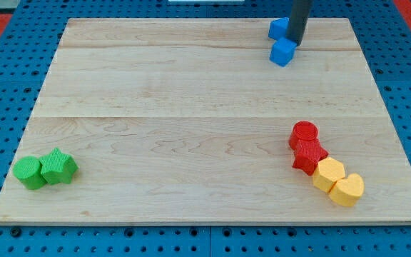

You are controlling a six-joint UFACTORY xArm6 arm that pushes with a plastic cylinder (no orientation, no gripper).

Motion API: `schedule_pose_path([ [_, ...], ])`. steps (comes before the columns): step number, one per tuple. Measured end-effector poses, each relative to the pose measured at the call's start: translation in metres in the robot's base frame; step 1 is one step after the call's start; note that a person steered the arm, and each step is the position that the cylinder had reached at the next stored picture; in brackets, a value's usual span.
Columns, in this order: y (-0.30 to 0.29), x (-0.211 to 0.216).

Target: Separate the blue cube from the blue triangle

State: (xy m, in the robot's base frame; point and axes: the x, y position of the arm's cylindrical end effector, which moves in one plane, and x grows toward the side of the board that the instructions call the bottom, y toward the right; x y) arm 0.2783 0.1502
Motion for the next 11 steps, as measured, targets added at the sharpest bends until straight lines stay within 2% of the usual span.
schedule_pose_path([
  [2, -0.010, 0.032],
  [3, -0.063, 0.022],
  [4, -0.106, 0.032],
  [6, -0.085, 0.111],
  [7, -0.066, 0.100],
  [8, -0.049, 0.120],
  [9, -0.055, 0.171],
  [10, -0.044, 0.146],
  [11, 0.004, 0.065],
])
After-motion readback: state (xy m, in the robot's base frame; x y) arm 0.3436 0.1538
